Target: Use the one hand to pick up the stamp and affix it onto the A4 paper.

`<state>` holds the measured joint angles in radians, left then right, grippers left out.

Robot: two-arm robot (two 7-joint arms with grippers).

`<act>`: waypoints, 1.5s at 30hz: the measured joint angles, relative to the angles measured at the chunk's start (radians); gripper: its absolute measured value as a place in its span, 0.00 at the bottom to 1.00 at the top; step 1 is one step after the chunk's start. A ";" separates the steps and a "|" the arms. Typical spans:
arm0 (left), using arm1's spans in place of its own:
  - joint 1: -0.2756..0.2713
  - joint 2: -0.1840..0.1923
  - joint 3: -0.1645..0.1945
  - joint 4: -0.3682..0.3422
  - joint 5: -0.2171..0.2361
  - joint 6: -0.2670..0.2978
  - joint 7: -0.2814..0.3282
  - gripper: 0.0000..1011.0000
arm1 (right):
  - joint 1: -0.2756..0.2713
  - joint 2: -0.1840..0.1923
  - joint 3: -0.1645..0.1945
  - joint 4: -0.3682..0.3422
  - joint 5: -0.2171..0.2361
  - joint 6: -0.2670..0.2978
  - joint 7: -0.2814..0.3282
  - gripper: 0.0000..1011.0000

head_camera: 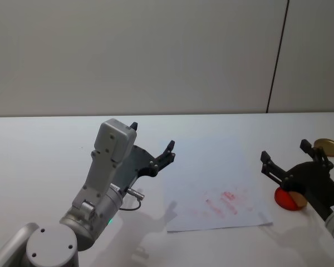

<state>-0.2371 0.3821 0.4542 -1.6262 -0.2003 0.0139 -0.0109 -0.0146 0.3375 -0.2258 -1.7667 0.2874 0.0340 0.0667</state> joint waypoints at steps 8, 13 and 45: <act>0.000 0.000 0.000 0.000 0.000 0.000 0.000 0.98 | 0.000 0.000 0.000 0.000 0.000 0.000 0.000 0.99; 0.000 0.000 0.000 0.000 0.000 0.000 0.000 0.98 | 0.000 0.000 0.000 0.000 0.000 0.000 0.000 0.99; 0.000 0.000 0.000 0.000 0.000 0.000 0.000 0.98 | 0.003 0.000 0.002 0.003 0.000 0.004 0.001 0.99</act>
<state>-0.2371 0.3821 0.4542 -1.6262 -0.2004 0.0138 -0.0109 -0.0116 0.3371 -0.2237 -1.7641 0.2874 0.0384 0.0674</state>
